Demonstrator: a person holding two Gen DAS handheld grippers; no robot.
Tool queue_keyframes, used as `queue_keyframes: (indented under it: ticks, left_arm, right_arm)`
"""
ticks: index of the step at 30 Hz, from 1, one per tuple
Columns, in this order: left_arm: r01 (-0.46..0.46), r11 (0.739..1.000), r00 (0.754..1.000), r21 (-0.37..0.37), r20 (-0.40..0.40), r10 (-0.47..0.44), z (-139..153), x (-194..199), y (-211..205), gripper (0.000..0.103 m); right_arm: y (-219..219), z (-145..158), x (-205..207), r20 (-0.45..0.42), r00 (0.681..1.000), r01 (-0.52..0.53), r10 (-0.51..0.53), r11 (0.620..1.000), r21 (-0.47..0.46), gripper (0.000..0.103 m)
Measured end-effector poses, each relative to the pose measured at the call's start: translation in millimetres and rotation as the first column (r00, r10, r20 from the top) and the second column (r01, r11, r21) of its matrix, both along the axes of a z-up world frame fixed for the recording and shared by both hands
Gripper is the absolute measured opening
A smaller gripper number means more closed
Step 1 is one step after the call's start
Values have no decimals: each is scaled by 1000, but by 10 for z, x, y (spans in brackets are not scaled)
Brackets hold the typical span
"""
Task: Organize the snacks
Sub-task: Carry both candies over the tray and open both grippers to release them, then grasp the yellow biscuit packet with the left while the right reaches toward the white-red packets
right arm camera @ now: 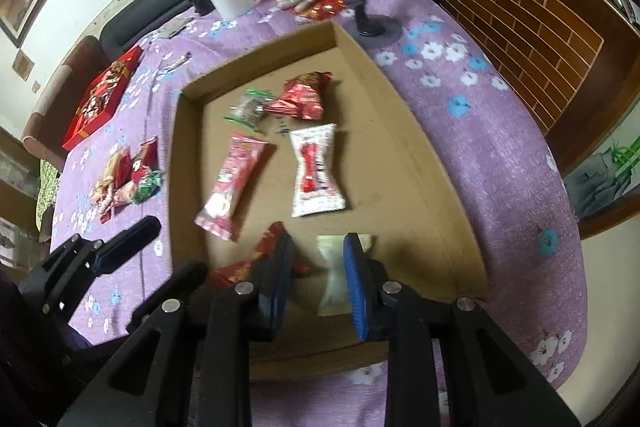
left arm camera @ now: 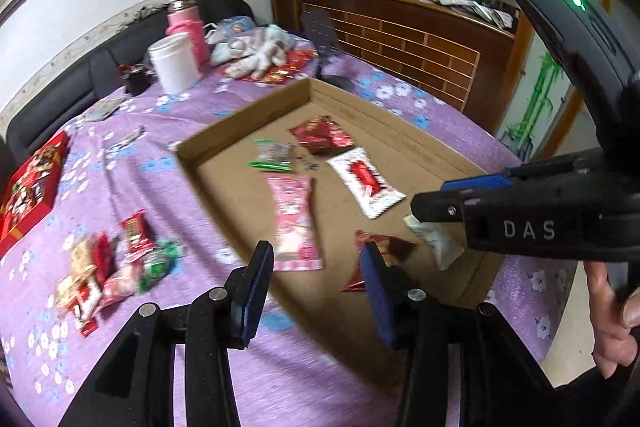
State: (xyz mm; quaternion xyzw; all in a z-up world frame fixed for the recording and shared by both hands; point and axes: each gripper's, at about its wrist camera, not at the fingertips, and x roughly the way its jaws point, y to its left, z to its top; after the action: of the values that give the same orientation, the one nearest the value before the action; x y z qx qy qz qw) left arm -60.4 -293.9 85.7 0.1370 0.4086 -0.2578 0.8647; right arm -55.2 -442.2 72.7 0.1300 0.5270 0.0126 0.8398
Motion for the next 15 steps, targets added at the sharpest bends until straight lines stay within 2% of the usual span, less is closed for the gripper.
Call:
queue_keyframes:
  ticks: [10, 15]
  left_arm:
    - [-124, 992, 992, -23, 5, 124, 93, 66, 717, 47]
    - [-228, 973, 974, -30, -15, 228, 75, 239, 1302, 48]
  right_arm:
    - [598, 129, 41, 41, 994, -104, 105, 994, -17, 29]
    - [851, 143, 56, 49, 988, -147, 148, 989, -20, 29]
